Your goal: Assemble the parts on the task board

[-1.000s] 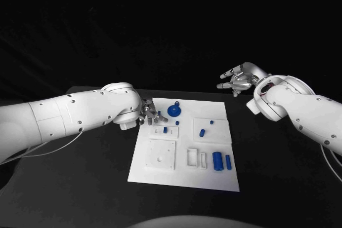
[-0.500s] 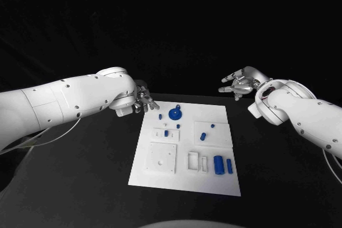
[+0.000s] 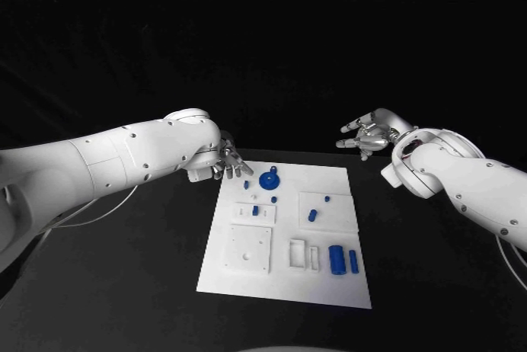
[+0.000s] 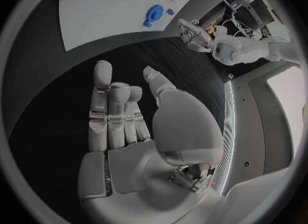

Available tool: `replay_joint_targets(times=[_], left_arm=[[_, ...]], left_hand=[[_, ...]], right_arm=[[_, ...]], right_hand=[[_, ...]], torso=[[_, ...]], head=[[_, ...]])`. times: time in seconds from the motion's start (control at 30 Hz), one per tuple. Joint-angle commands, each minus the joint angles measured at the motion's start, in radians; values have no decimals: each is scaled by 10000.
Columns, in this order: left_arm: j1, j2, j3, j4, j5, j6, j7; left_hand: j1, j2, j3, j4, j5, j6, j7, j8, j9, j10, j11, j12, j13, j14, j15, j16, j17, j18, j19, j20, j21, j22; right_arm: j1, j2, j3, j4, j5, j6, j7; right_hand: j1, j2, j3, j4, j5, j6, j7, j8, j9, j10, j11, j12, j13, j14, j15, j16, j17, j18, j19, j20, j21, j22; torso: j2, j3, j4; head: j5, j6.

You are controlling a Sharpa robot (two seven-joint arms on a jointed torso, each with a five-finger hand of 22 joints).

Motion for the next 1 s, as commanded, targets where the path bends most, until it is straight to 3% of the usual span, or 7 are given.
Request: replay_joint_targets(times=[0.03,0.2,0.33,0.5,0.73,1.0], left_arm=[[-52,192,-37,-274,-205,577,245],[-229,509,-120,-774,-695,544,388],[-364,640,-141,-996,-790,396,494],[-444,714,-150,-1139,-815,265,578],[-476,736,-151,-1237,-762,168,646],[-553,864,-151,-1456,-526,366,773]], left_hand=[[-32,-166,103,131,38,-147,-58,354,782,298,-65,30,27,-35,-17,68,26,-99,-42,-11,-11,180],[-65,-746,334,926,-369,-191,-252,1086,2641,321,-153,95,36,-9,-65,201,173,-115,-45,-43,41,180],[-9,-892,306,1224,-443,-240,-284,1137,3501,329,-151,138,31,-9,-85,224,168,-144,-56,-64,59,180],[-16,-885,305,1277,-448,-228,-300,1185,3730,322,-157,144,27,-25,-93,201,123,-147,-59,-70,56,177],[-18,-820,332,1297,-366,-270,-336,1375,4048,323,-177,170,40,-9,-114,243,158,-160,-43,-93,62,177],[-121,-577,325,952,-268,-325,-326,1379,4137,296,-170,177,52,-25,-111,228,121,-167,-67,-96,64,177]], right_arm=[[-1,23,5,-9,-33,38,73],[-1,63,5,-21,11,37,83],[-1,82,4,-24,24,55,78],[-1,74,4,-24,30,55,74],[-1,56,4,-33,32,37,75],[-1,70,4,-32,33,27,74]], right_hand=[[-43,10,-2,46,92,57,36,27,1,-60,-27,-8,-1,-38,-1,-19,5,144,324,58,-44,-9],[-49,-3,-9,54,121,47,36,26,1,-65,-26,-18,-9,-40,-1,-21,4,144,323,58,-45,-10],[-61,-6,-21,72,129,43,37,28,2,-52,-26,-1,2,-33,-1,-5,15,144,328,58,-42,-9],[-39,-4,-18,77,209,45,38,26,1,-33,-27,31,26,-23,-4,22,34,145,334,55,-29,-2],[-44,-8,-20,83,227,43,37,25,1,-29,-30,39,33,-18,-3,34,43,146,334,55,-24,1],[-45,2,-17,93,222,49,36,27,1,-28,-31,39,33,-17,-4,35,45,146,333,54,-18,3]], torso=[[1,5,-23],[-14,10,-32],[-15,7,-14],[-23,14,9],[-11,-11,5],[-13,-6,9]], head=[[24,10],[44,26],[17,7],[-8,1],[-31,-26],[-21,-26]])
